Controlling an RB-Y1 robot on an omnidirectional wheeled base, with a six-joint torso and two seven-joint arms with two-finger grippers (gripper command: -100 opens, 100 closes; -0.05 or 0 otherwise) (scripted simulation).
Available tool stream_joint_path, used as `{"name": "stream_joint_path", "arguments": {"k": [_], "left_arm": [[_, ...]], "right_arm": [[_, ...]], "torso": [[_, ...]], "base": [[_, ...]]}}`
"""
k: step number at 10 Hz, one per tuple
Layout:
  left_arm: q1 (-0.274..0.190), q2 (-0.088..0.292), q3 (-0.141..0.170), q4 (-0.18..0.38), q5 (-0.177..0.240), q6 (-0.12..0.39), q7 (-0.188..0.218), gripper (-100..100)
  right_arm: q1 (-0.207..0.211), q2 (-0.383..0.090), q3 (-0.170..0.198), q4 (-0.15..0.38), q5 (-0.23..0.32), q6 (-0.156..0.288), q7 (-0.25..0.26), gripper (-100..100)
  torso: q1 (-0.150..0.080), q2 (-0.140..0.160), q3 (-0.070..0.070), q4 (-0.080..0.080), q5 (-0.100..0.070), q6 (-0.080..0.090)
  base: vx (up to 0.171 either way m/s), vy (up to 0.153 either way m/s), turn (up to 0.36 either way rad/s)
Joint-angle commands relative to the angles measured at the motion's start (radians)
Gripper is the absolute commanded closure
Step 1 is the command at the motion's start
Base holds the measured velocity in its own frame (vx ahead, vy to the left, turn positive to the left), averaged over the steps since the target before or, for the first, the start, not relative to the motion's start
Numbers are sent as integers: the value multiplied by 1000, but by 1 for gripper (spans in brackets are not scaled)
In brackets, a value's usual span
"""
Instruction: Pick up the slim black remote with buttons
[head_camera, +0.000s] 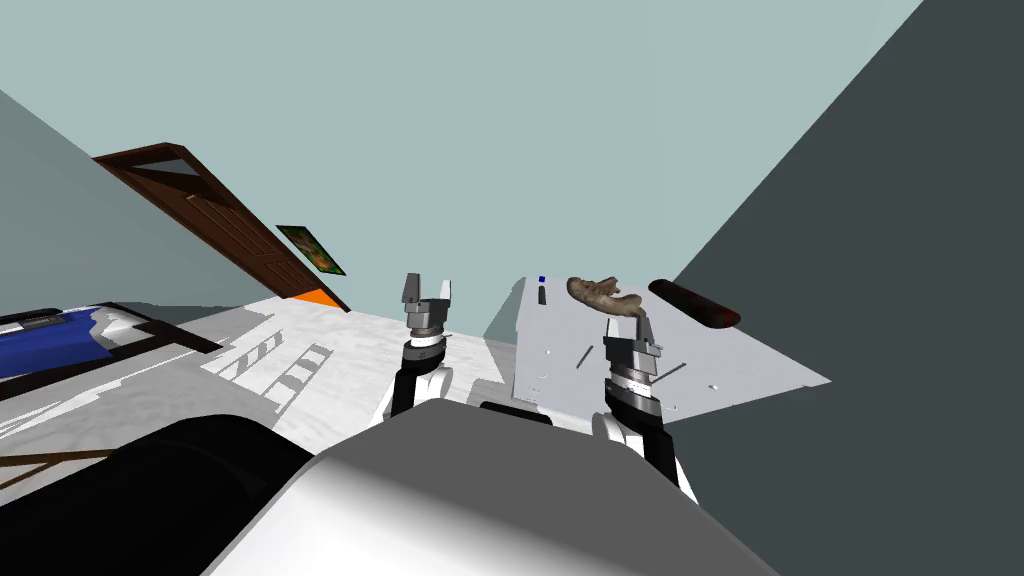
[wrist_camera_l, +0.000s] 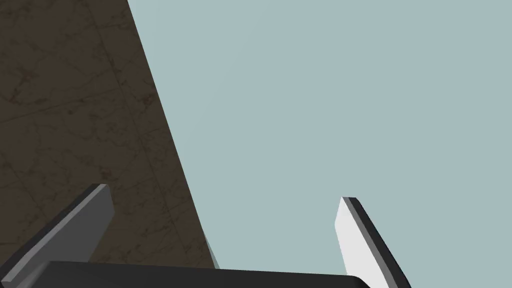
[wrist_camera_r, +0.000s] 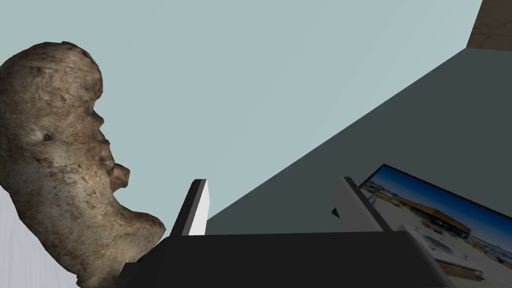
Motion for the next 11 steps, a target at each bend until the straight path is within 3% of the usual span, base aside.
{"name": "stream_joint_path", "arguments": {"k": [1,6,7,9,10,11], "left_arm": [[0,0,0,0,0,0,0,0],[0,0,0,0,0,0,0,0],[0,0,0,0,0,0,0,0],[0,0,0,0,0,0,0,0],[0,0,0,0,0,0,0,0],[0,0,0,0,0,0,0,0]], "right_arm": [[-2,-32,12,4,9,-15,-10,-100],[-15,-181,102,61,79,-133,-89,-100],[-15,-191,102,61,79,-133,-89,-100],[-24,-260,156,107,121,-198,-137,-100],[-24,-277,156,107,121,-203,-137,-100],[-29,-314,185,135,144,-241,-163,-100]], "torso": [[0,0,0,0,0,0],[12,4,2,1,3,0],[13,4,2,1,3,0],[10,2,1,0,2,0],[11,2,1,0,2,0],[10,3,2,1,2,0]], "base": [[-8,44,-15],[-40,151,-47],[-26,148,-22],[-31,154,-37],[-59,147,-26],[-63,153,-20]]}}
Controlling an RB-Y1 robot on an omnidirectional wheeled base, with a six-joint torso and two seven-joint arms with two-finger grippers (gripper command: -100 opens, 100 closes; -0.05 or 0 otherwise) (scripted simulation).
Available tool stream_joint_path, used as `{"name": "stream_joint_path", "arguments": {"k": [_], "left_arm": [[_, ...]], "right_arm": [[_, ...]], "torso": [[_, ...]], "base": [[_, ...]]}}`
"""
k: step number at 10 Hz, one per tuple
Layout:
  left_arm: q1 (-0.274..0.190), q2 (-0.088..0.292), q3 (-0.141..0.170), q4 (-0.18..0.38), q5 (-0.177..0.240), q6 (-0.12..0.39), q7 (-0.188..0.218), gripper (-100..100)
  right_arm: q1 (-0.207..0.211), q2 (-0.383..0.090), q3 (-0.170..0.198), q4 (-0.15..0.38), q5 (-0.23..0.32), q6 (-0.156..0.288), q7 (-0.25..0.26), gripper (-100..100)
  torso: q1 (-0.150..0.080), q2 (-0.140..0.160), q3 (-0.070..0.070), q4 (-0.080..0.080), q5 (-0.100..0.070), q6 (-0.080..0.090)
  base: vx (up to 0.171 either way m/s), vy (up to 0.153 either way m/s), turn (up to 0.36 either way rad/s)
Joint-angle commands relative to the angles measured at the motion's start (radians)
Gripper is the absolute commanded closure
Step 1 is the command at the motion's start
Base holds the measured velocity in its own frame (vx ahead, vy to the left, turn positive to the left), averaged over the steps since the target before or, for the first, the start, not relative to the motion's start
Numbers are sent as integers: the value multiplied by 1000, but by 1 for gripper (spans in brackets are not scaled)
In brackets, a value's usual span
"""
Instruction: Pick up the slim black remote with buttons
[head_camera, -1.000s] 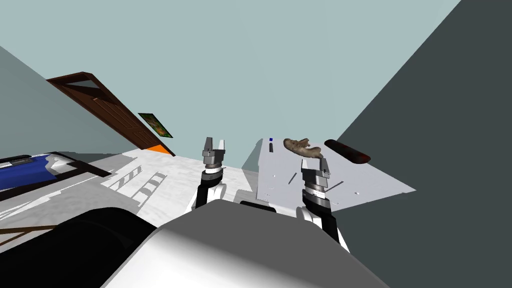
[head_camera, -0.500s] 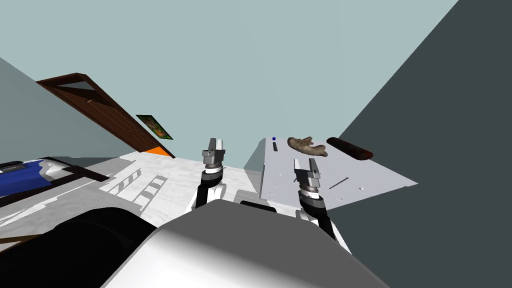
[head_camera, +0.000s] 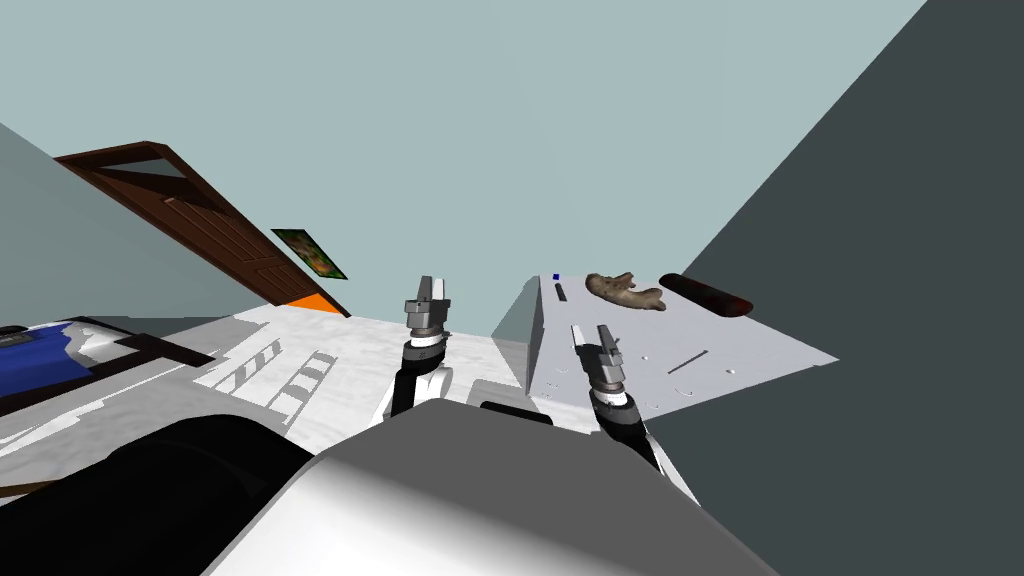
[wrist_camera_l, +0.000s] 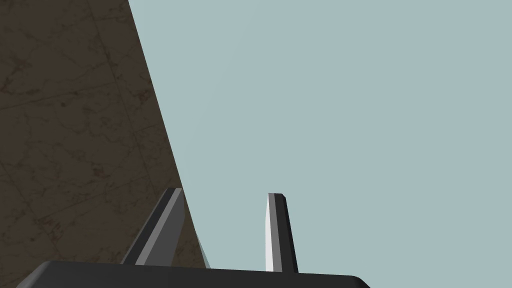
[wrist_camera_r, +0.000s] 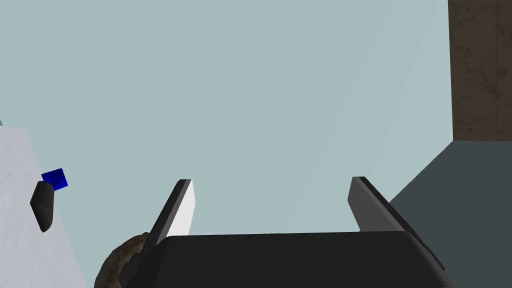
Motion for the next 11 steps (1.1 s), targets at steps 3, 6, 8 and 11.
{"name": "stream_joint_path", "arguments": {"k": [3,6,8,11], "left_arm": [[0,0,0,0,0,0,0,0],[0,0,0,0,0,0,0,0],[0,0,0,0,0,0,0,0],[0,0,0,0,0,0,0,0]], "right_arm": [[-11,-80,47,49,37,-61,-41,-100],[-24,-170,111,125,87,-143,-99,-100],[-31,-220,144,168,113,-182,-129,-100],[-39,-310,177,214,138,-227,-159,-100]], "torso": [[-2,0,0,0,0,0],[-3,-1,0,0,0,0],[-3,0,0,0,0,0],[-2,-1,-1,0,0,0]], "base": [[-54,120,-21],[-57,128,-13],[-60,119,-4],[-45,120,2]]}}
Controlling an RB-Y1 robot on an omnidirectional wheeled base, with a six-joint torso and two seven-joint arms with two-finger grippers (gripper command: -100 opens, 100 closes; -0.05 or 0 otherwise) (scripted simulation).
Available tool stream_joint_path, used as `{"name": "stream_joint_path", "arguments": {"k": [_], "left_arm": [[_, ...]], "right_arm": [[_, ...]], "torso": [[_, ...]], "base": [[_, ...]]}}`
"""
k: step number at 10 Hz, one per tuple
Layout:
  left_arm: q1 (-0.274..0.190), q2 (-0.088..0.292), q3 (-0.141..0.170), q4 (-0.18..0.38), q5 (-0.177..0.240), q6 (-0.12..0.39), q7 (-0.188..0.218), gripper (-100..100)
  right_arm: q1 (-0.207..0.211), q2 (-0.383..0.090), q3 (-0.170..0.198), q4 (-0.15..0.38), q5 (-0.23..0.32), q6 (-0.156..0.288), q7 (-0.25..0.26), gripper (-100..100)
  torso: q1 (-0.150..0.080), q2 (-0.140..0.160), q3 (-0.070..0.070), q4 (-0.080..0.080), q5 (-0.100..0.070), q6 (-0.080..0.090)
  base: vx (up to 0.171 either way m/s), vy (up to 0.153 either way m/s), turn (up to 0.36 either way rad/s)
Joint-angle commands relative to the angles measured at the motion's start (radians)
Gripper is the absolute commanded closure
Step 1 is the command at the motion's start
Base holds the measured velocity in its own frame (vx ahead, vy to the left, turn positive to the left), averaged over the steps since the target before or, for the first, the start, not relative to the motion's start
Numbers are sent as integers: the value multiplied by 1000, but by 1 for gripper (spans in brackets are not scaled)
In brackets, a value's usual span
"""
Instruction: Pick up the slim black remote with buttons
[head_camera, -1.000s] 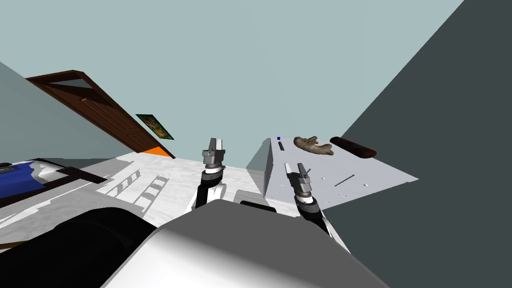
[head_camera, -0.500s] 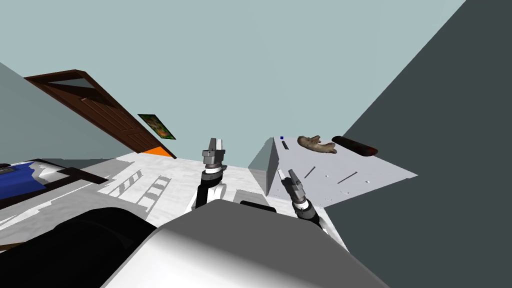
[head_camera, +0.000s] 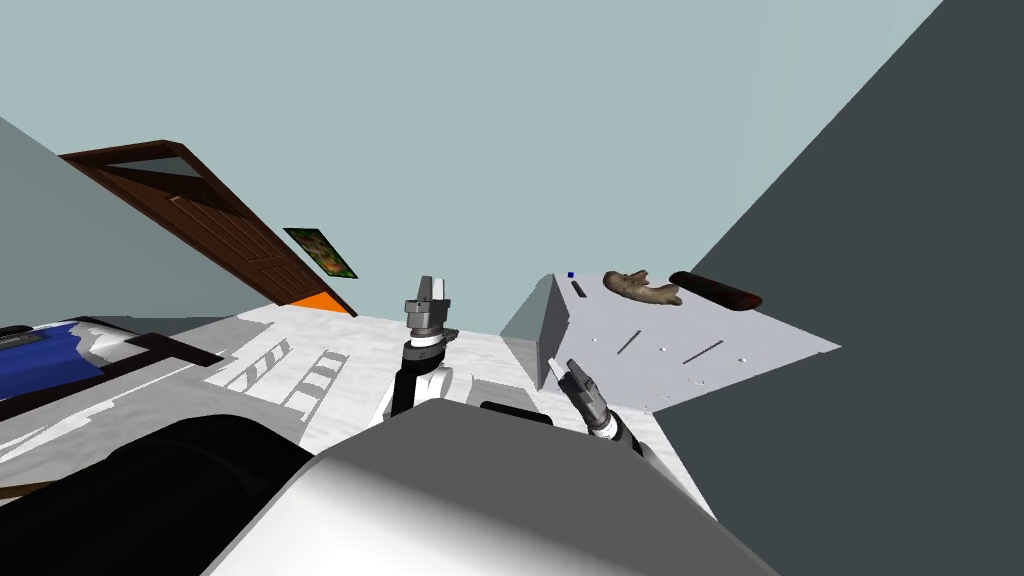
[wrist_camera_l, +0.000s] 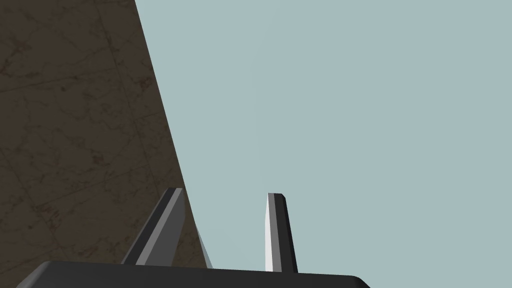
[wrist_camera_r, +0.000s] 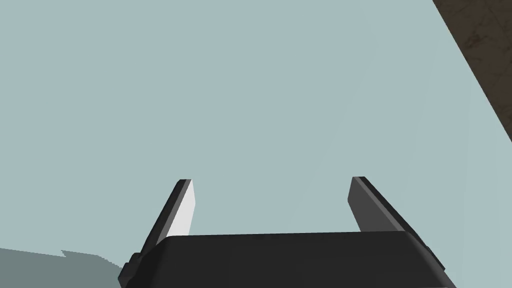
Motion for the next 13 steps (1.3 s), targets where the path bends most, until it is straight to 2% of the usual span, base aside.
{"name": "stream_joint_path", "arguments": {"k": [1,2,3,4,5,6,7,8,9,10,11,12,13], "left_arm": [[0,0,0,0,0,0,0,0],[0,0,0,0,0,0,0,0],[0,0,0,0,0,0,0,0],[0,0,0,0,0,0,0,0],[0,0,0,0,0,0,0,0],[0,0,0,0,0,0,0,0],[0,0,0,0,0,0,0,0],[0,0,0,0,0,0,0,0],[0,0,0,0,0,0,0,0],[0,0,0,0,0,0,0,0],[0,0,0,0,0,0,0,0],[0,0,0,0,0,0,0,0],[0,0,0,0,0,0,0,0]], "right_arm": [[-11,-50,40,50,31,-43,-35,-100],[-11,-83,40,53,31,-43,-35,-100],[-20,-116,72,91,56,-84,-66,-100],[-20,-149,72,106,56,-84,-66,-100],[-20,-158,72,106,56,-84,-66,-100],[-30,-199,104,146,80,-124,-96,-100],[-30,-228,104,161,80,-124,-96,-100],[-40,-264,136,193,104,-163,-127,-100],[-40,-295,136,220,104,-163,-127,-100],[-51,-325,167,251,127,-201,-157,-100],[-51,-358,167,270,127,-201,-157,-100],[-51,-370,167,280,127,-201,-157,-100],[-62,-410,198,318,150,-237,-187,-100]], "torso": [[0,0,0,0,0,0],[0,1,1,0,0,0],[0,1,1,0,0,0],[2,0,0,0,0,0],[0,0,0,0,0,0],[-5,-1,-1,0,-1,0],[-3,-1,0,0,-1,0],[-3,-1,0,0,-1,0],[-1,-1,0,0,0,0],[-2,-1,0,0,0,0],[-1,-1,0,0,0,0],[-2,-1,-1,0,0,0],[-5,-2,-1,0,-1,0]], "base": [[-71,114,23],[-64,107,9],[-41,150,36],[-39,111,11],[-24,30,-4],[-42,66,56],[-36,74,27],[-42,109,60],[-40,97,31],[-39,95,93],[-29,80,31],[-13,37,-18],[-20,65,94]]}}
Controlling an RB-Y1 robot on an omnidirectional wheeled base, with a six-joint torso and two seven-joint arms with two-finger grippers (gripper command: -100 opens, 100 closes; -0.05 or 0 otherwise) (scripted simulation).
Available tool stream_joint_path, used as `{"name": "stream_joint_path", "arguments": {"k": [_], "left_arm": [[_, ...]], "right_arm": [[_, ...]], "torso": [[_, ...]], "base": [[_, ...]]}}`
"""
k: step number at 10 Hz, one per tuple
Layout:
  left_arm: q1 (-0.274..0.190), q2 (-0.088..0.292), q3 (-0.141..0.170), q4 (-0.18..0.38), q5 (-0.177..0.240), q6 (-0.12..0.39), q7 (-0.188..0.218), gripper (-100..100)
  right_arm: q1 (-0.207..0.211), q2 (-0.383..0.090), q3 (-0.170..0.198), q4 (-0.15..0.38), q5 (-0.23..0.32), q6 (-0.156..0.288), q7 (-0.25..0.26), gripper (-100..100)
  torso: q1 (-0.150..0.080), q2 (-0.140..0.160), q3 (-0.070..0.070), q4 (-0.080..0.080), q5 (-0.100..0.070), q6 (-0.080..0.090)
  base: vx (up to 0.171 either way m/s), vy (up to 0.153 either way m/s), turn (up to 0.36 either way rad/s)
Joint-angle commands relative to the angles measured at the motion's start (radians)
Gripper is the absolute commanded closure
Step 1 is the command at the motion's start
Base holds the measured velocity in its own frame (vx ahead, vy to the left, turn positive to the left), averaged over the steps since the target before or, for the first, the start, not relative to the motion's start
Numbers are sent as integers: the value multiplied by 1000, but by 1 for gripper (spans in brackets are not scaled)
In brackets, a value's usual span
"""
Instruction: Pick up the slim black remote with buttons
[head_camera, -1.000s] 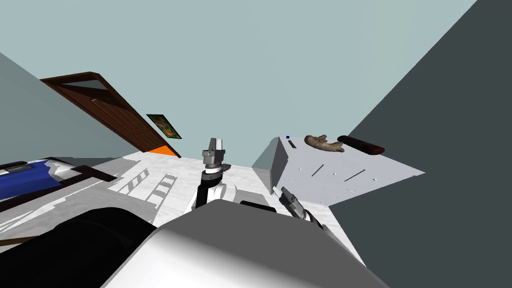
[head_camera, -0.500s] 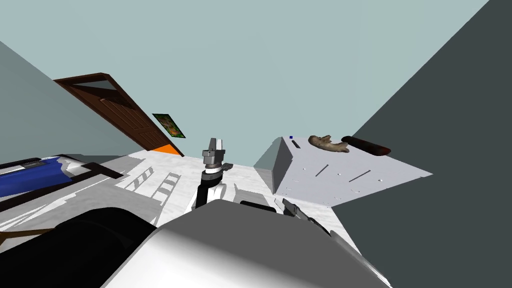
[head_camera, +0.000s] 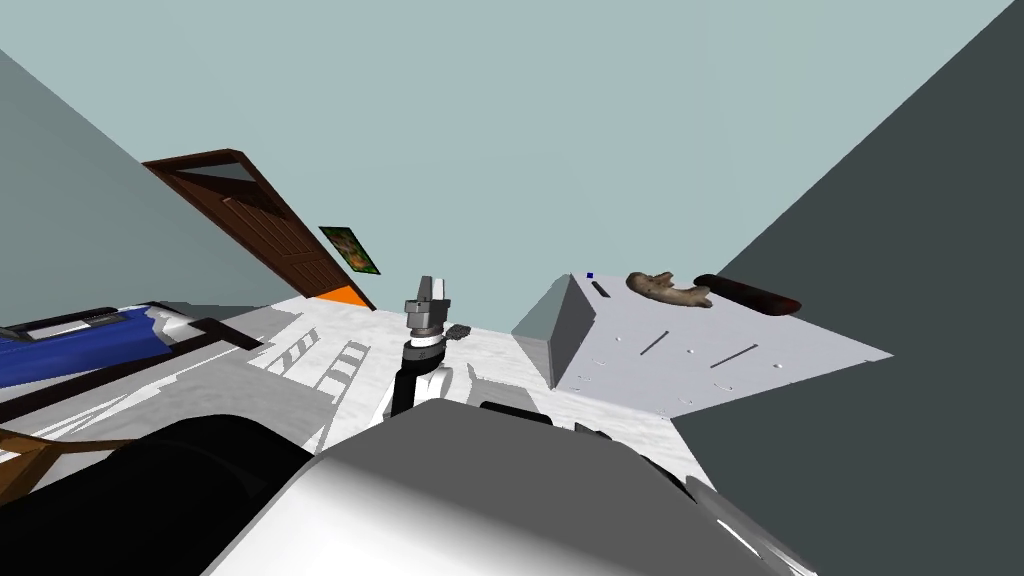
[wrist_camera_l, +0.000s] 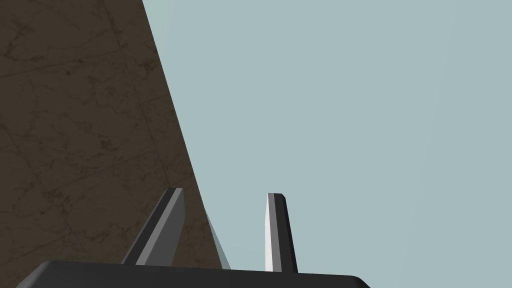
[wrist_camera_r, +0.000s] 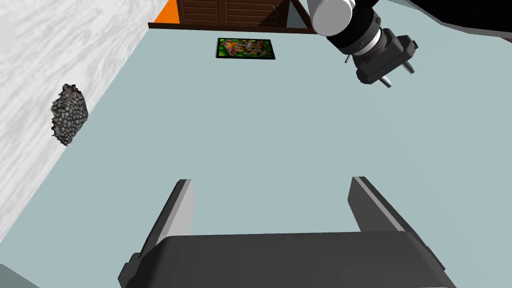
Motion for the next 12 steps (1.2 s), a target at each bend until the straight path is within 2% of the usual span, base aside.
{"name": "stream_joint_path", "arguments": {"k": [1,2,3,4,5,6,7,8,9,10,11,12], "left_arm": [[0,0,0,0,0,0,0,0],[0,0,0,0,0,0,0,0],[0,0,0,0,0,0,0,0],[0,0,0,0,0,0,0,0],[0,0,0,0,0,0,0,0],[0,0,0,0,0,0,0,0],[0,0,0,0,0,0,0,0],[0,0,0,0,0,0,0,0],[0,0,0,0,0,0,0,0],[0,0,0,0,0,0,0,0],[0,0,0,0,0,0,0,0],[0,0,0,0,0,0,0,0]], "right_arm": [[-6,-50,15,50,11,-32,-12,-100],[-6,-51,15,62,11,-32,-12,-100],[-18,-95,45,110,32,-66,-42,-100],[-18,-123,45,126,32,-66,-42,-100],[-30,-162,73,162,52,-99,-71,-100],[-30,-188,73,192,52,-99,-71,-100],[-42,-226,100,219,71,-130,-99,-100],[-42,-252,100,256,71,-130,-99,-100],[-42,-267,100,260,71,-130,-99,-100],[-55,-309,126,290,89,-159,-127,-100],[-55,-334,126,316,89,-159,-127,-100],[-55,-337,126,328,89,-159,-127,-100]], "torso": [[0,0,0,0,0,0],[0,0,0,0,0,0],[-2,0,0,0,0,0],[-1,0,0,0,0,0],[-1,-1,0,0,0,0],[0,0,0,0,0,0],[0,0,0,0,0,0],[0,0,0,0,0,0],[-1,-1,-1,0,0,0],[-2,-1,-1,0,0,0],[-2,-2,-1,0,0,0],[-2,-2,-1,0,0,0]], "base": [[-22,68,57],[-11,30,-8],[-9,54,98],[-10,55,72],[-23,73,123],[-25,68,66],[-11,71,125],[3,52,71],[6,20,-3],[10,42,158],[9,38,95],[2,13,-12]]}}
